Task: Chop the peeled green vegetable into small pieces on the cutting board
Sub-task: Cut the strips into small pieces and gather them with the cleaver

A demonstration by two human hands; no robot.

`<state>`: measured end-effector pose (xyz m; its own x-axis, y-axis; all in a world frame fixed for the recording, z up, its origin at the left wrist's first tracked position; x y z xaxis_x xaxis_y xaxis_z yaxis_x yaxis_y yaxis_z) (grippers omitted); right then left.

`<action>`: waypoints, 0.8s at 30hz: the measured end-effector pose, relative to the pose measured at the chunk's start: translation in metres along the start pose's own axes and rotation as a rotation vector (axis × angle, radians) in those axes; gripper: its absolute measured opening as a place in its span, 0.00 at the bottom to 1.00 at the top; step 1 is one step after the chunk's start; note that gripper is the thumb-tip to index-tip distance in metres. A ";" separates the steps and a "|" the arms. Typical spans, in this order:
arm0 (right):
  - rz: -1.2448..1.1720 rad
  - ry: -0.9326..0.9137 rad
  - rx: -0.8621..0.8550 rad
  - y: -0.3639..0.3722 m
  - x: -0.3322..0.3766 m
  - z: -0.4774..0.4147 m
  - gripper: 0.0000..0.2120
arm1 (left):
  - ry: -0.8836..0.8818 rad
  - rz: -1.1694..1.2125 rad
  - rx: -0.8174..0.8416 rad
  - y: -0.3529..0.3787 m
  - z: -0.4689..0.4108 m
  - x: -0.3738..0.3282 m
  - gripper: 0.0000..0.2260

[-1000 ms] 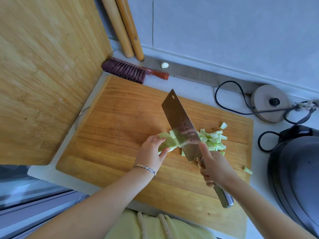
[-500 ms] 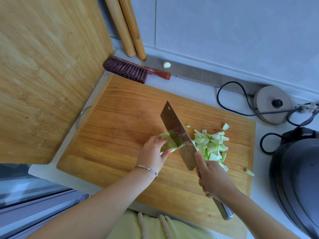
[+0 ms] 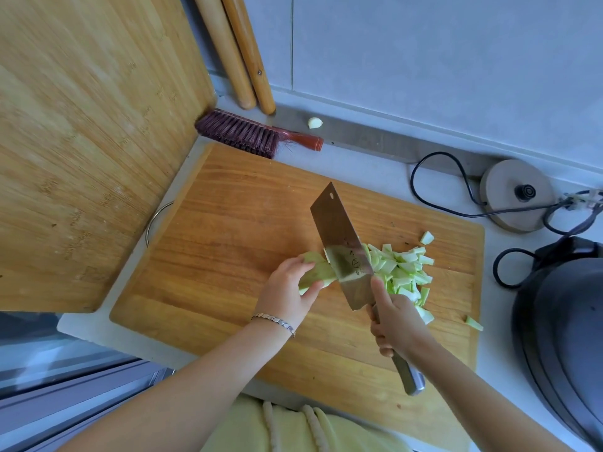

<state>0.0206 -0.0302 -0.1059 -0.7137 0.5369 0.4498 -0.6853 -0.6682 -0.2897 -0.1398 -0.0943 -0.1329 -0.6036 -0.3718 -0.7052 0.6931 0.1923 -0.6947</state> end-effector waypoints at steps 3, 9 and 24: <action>0.036 -0.051 -0.002 -0.010 0.009 0.013 0.26 | 0.010 -0.017 -0.004 0.001 0.000 -0.001 0.17; 0.131 -0.084 -0.007 -0.011 0.022 0.024 0.27 | 0.015 -0.051 0.017 0.001 0.000 -0.001 0.17; 0.170 -0.091 -0.015 -0.004 0.018 0.022 0.26 | 0.021 -0.066 0.009 0.001 0.000 -0.002 0.17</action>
<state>0.0142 -0.0293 -0.0780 -0.8036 0.3681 0.4676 -0.5588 -0.7371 -0.3801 -0.1375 -0.0937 -0.1318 -0.6561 -0.3640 -0.6611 0.6554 0.1595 -0.7383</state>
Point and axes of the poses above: each hand's wrist, its own z-axis away from the middle knuckle, its own y-axis out of the palm, x = y × z, the point moved 3 cm from there along -z, towards the middle knuckle, and after that the axes turned 8 degrees about y, right-handed, at the moved point
